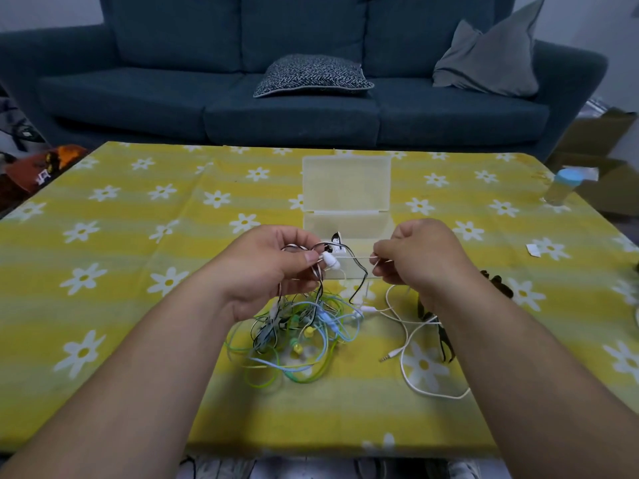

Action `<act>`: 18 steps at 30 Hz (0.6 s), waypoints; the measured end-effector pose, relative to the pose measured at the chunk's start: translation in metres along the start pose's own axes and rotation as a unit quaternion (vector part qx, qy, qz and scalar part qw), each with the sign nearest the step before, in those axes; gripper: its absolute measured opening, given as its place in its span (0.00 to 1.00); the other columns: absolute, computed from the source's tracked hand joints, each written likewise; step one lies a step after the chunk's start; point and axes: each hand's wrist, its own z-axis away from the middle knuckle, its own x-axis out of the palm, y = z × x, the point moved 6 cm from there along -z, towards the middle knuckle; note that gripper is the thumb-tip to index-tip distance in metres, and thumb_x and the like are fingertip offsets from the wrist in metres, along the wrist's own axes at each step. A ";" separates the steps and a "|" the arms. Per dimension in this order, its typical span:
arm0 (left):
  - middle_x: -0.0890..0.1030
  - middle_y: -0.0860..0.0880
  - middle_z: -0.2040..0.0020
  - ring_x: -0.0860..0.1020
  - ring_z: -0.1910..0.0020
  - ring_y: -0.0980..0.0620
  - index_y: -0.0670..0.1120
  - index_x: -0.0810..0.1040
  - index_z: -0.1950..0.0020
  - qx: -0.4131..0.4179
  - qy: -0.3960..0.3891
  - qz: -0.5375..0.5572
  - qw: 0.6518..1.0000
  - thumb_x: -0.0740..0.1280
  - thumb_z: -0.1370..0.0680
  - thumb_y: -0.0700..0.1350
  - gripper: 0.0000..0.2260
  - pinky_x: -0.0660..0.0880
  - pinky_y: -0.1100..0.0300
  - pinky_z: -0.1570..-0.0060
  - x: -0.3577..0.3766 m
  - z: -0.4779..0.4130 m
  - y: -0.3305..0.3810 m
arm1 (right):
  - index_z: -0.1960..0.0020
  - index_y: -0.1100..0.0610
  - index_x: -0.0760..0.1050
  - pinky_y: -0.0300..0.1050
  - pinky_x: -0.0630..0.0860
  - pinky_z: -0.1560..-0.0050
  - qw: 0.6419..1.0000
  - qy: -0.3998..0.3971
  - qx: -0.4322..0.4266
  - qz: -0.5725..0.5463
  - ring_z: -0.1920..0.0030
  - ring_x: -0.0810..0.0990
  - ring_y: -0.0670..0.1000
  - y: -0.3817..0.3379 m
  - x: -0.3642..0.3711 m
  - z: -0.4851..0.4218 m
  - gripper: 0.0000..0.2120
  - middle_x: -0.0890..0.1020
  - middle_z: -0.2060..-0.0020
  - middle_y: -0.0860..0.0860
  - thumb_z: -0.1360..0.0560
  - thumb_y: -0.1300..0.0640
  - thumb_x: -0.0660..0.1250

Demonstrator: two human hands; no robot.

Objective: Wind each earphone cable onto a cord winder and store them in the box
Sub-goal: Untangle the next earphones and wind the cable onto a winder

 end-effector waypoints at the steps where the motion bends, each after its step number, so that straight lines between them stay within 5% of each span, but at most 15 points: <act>1: 0.83 0.45 0.63 0.79 0.66 0.52 0.40 0.79 0.53 -0.012 -0.001 0.012 1.000 0.63 0.21 0.33 0.07 0.80 0.61 0.64 0.000 0.000 -0.001 | 0.67 0.60 0.69 0.45 0.75 0.67 0.999 -0.004 -0.016 0.035 0.74 0.80 0.52 -0.001 0.001 0.000 0.12 0.83 0.68 0.60 0.27 0.70 0.65; 6: 0.82 0.43 0.62 0.81 0.67 0.52 0.37 0.80 0.50 -0.064 0.027 0.085 0.994 0.62 0.21 0.31 0.08 0.82 0.59 0.63 -0.002 -0.002 -0.007 | 0.70 0.56 0.68 0.52 0.81 0.61 0.968 -0.060 -0.099 0.223 0.70 0.84 0.51 -0.006 0.015 0.006 0.14 0.83 0.72 0.55 0.30 0.64 0.68; 11: 0.83 0.43 0.62 0.81 0.64 0.50 0.35 0.79 0.44 -0.099 0.062 0.129 0.985 0.62 0.21 0.31 0.08 0.82 0.61 0.66 -0.005 -0.004 -0.012 | 0.70 0.56 0.69 0.54 0.82 0.62 0.949 -0.140 -0.120 0.256 0.71 0.82 0.51 -0.007 0.025 0.015 0.15 0.84 0.71 0.55 0.28 0.62 0.70; 18: 0.81 0.46 0.62 0.80 0.70 0.52 0.44 0.78 0.52 -0.138 0.037 0.178 0.974 0.62 0.22 0.32 0.09 0.80 0.63 0.70 -0.002 0.000 -0.012 | 0.69 0.56 0.69 0.51 0.79 0.64 0.947 -0.048 -0.132 0.290 0.62 0.83 0.59 -0.007 0.018 0.009 0.13 0.83 0.65 0.57 0.29 0.59 0.70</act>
